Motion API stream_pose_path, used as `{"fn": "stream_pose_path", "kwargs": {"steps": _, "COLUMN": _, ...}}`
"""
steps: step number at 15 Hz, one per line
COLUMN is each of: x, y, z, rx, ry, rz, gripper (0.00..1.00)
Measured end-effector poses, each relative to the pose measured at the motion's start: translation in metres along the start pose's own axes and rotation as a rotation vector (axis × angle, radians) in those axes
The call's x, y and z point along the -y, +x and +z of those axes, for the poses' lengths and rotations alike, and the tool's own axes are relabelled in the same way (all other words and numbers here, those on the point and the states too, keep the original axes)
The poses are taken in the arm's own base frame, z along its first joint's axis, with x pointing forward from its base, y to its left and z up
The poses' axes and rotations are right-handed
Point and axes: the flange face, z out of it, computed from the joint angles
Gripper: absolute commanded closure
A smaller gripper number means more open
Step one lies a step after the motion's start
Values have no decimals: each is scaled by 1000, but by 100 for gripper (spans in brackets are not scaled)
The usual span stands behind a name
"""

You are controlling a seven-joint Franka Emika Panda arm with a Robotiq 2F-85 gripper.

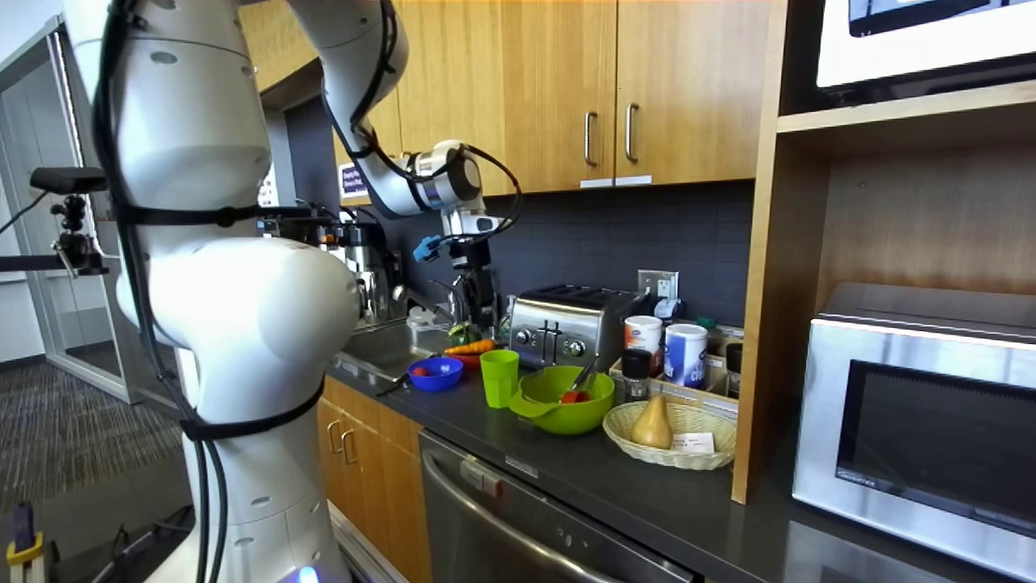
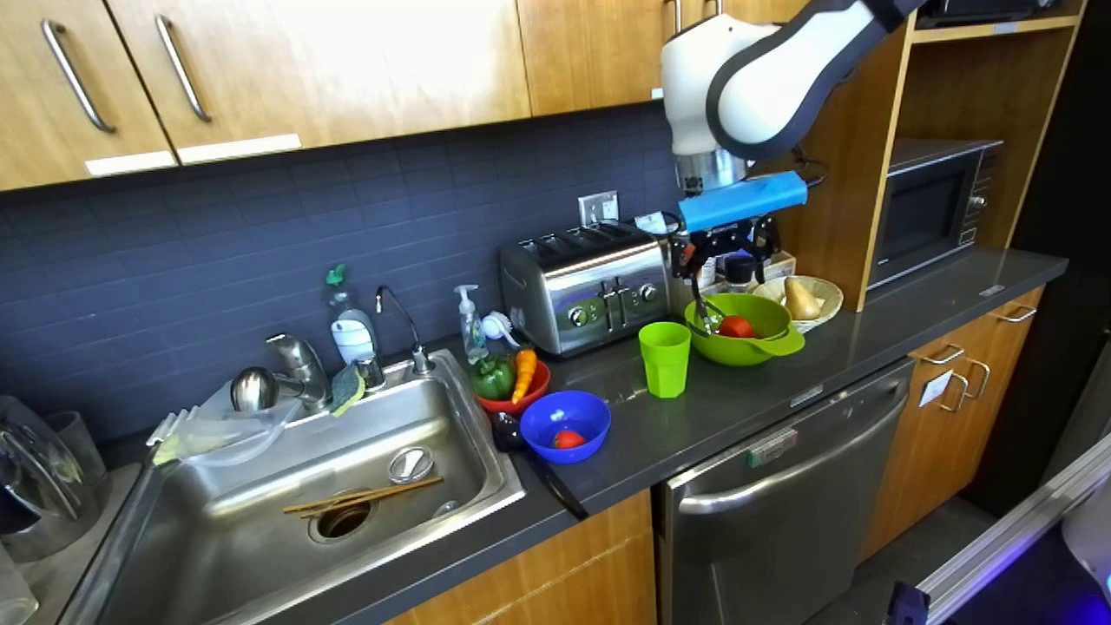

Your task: Move the spoon from the blue bowl into the green bowl

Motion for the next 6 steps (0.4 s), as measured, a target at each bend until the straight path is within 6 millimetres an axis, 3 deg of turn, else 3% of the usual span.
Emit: {"fn": "stream_pose_path", "kwargs": {"steps": 6, "x": -6, "y": -49, "z": -16, "rx": 16, "ry": 46, "rz": -89, "gripper": 0}}
